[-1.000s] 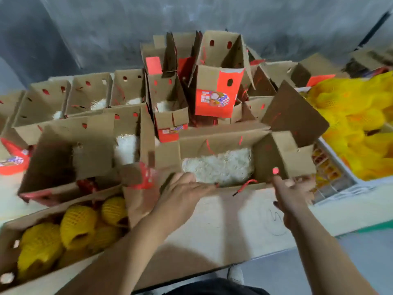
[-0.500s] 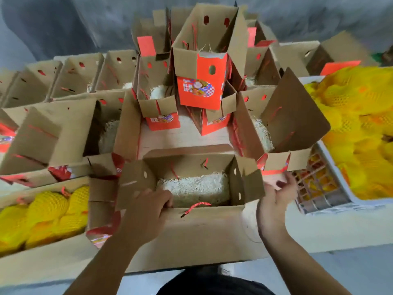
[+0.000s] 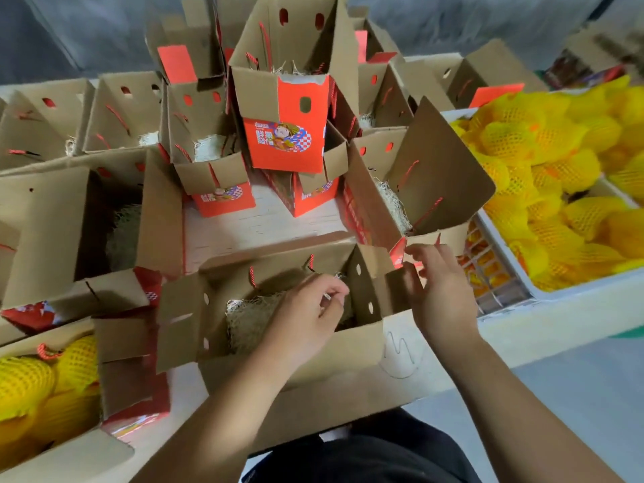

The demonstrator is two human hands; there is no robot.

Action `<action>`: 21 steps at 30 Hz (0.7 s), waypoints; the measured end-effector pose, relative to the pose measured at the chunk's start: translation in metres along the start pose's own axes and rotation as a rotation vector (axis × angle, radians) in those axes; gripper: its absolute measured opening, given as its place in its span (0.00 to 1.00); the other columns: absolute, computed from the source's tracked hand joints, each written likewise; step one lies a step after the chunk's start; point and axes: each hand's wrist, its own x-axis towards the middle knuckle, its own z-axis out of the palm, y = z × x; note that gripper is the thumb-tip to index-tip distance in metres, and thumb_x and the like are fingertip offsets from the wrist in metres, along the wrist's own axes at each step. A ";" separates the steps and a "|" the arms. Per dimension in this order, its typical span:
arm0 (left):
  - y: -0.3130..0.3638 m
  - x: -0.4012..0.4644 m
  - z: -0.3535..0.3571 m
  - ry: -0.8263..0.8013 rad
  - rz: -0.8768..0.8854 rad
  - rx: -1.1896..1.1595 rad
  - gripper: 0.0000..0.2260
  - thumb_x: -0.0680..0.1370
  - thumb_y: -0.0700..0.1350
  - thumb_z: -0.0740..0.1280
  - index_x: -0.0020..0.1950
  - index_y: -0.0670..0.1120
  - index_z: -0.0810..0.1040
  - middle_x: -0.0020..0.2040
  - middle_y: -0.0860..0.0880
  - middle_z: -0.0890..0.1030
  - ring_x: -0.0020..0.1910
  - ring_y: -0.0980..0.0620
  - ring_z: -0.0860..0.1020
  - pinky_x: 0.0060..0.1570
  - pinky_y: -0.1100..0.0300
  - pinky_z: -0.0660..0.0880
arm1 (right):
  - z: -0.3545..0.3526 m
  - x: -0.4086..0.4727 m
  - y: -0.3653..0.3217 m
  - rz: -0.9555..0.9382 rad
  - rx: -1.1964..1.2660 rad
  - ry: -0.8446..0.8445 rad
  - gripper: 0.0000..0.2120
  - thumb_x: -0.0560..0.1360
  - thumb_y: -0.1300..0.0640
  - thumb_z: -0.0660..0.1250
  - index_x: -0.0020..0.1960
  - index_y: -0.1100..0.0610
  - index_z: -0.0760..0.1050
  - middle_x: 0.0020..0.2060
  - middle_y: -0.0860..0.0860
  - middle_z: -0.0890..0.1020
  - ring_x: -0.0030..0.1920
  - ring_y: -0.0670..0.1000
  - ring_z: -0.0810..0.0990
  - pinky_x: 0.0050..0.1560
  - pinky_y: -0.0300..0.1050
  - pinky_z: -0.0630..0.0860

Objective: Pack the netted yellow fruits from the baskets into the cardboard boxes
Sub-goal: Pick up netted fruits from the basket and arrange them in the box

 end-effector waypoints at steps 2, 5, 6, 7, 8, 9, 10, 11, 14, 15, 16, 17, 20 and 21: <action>0.014 0.009 0.010 -0.011 0.017 -0.026 0.08 0.82 0.44 0.66 0.52 0.59 0.80 0.49 0.62 0.80 0.50 0.62 0.77 0.45 0.74 0.67 | 0.003 -0.003 0.017 -0.038 -0.138 -0.214 0.10 0.77 0.56 0.71 0.59 0.53 0.80 0.55 0.53 0.80 0.54 0.60 0.78 0.50 0.55 0.77; 0.029 0.020 0.023 -0.068 0.033 -0.010 0.07 0.83 0.46 0.65 0.53 0.57 0.81 0.50 0.62 0.82 0.52 0.64 0.77 0.47 0.72 0.69 | 0.008 -0.016 0.038 -0.049 0.011 -0.438 0.13 0.76 0.52 0.74 0.58 0.55 0.82 0.57 0.53 0.81 0.58 0.58 0.77 0.59 0.52 0.73; 0.034 0.023 0.027 -0.079 0.036 -0.007 0.07 0.83 0.47 0.64 0.54 0.57 0.81 0.50 0.62 0.82 0.52 0.64 0.78 0.48 0.70 0.71 | 0.006 -0.018 0.040 -0.028 0.120 -0.421 0.13 0.75 0.51 0.75 0.58 0.55 0.82 0.56 0.51 0.81 0.57 0.54 0.78 0.59 0.51 0.73; 0.039 0.028 0.032 -0.081 0.037 -0.016 0.07 0.83 0.48 0.64 0.53 0.58 0.80 0.49 0.62 0.82 0.51 0.64 0.78 0.49 0.67 0.73 | 0.004 -0.018 0.043 -0.008 0.250 -0.375 0.12 0.75 0.50 0.75 0.56 0.54 0.82 0.53 0.49 0.82 0.55 0.51 0.78 0.57 0.47 0.73; 0.045 0.033 0.039 -0.073 0.036 -0.038 0.07 0.83 0.48 0.64 0.53 0.59 0.80 0.48 0.63 0.82 0.50 0.63 0.79 0.49 0.64 0.73 | 0.000 -0.016 0.046 0.008 0.358 -0.328 0.11 0.75 0.50 0.75 0.55 0.53 0.82 0.51 0.47 0.82 0.52 0.48 0.78 0.53 0.44 0.73; 0.052 0.038 0.047 -0.063 0.040 -0.065 0.07 0.83 0.48 0.64 0.52 0.59 0.80 0.47 0.64 0.82 0.48 0.63 0.79 0.46 0.63 0.72 | -0.005 -0.011 0.049 0.008 0.431 -0.278 0.11 0.76 0.48 0.73 0.54 0.53 0.82 0.50 0.45 0.82 0.51 0.46 0.79 0.51 0.41 0.73; 0.061 0.045 0.058 -0.051 0.049 -0.089 0.07 0.83 0.48 0.64 0.50 0.60 0.80 0.46 0.64 0.81 0.45 0.63 0.78 0.44 0.65 0.71 | -0.012 -0.005 0.052 0.006 0.472 -0.235 0.11 0.77 0.47 0.71 0.54 0.52 0.81 0.49 0.44 0.82 0.50 0.46 0.79 0.49 0.40 0.74; 0.072 0.052 0.069 -0.044 0.060 -0.111 0.07 0.82 0.49 0.64 0.50 0.60 0.80 0.45 0.64 0.82 0.44 0.63 0.78 0.42 0.67 0.69 | -0.020 0.003 0.057 -0.004 0.497 -0.193 0.10 0.77 0.47 0.68 0.54 0.52 0.81 0.48 0.43 0.82 0.49 0.46 0.80 0.48 0.39 0.74; 0.106 0.079 0.109 -0.036 0.104 -0.159 0.07 0.81 0.50 0.64 0.53 0.59 0.81 0.48 0.62 0.82 0.47 0.63 0.79 0.43 0.72 0.68 | -0.046 0.029 0.083 -0.017 0.547 -0.077 0.05 0.78 0.54 0.66 0.52 0.50 0.81 0.46 0.41 0.82 0.47 0.46 0.81 0.43 0.34 0.74; 0.117 0.090 0.123 -0.030 0.123 -0.168 0.07 0.82 0.50 0.64 0.54 0.58 0.81 0.48 0.62 0.82 0.48 0.63 0.79 0.43 0.73 0.68 | -0.055 0.039 0.095 -0.016 0.564 -0.057 0.06 0.78 0.56 0.66 0.52 0.50 0.80 0.46 0.41 0.82 0.46 0.45 0.82 0.42 0.33 0.74; 0.128 0.101 0.136 -0.023 0.133 -0.189 0.07 0.82 0.50 0.64 0.55 0.57 0.81 0.47 0.62 0.82 0.46 0.63 0.79 0.42 0.73 0.68 | -0.064 0.049 0.107 -0.018 0.576 -0.053 0.08 0.78 0.59 0.65 0.53 0.50 0.80 0.46 0.41 0.83 0.47 0.44 0.82 0.43 0.33 0.74; 0.138 0.112 0.149 -0.011 0.132 -0.214 0.07 0.82 0.49 0.64 0.55 0.57 0.81 0.46 0.62 0.82 0.45 0.63 0.79 0.41 0.71 0.68 | -0.073 0.058 0.121 -0.026 0.574 -0.051 0.09 0.78 0.60 0.65 0.54 0.50 0.80 0.47 0.41 0.83 0.48 0.43 0.82 0.44 0.32 0.74; 0.168 0.144 0.190 0.046 0.115 -0.254 0.06 0.82 0.46 0.65 0.56 0.53 0.81 0.48 0.57 0.83 0.48 0.59 0.81 0.45 0.62 0.72 | -0.093 0.088 0.166 -0.068 0.469 -0.014 0.10 0.78 0.62 0.67 0.56 0.53 0.80 0.50 0.45 0.83 0.51 0.44 0.81 0.51 0.35 0.74; 0.176 0.155 0.203 0.066 0.114 -0.245 0.06 0.82 0.44 0.66 0.57 0.51 0.81 0.50 0.55 0.83 0.50 0.56 0.81 0.48 0.58 0.75 | -0.097 0.099 0.181 -0.077 0.436 -0.013 0.11 0.77 0.64 0.67 0.57 0.55 0.81 0.52 0.48 0.82 0.52 0.48 0.81 0.53 0.40 0.75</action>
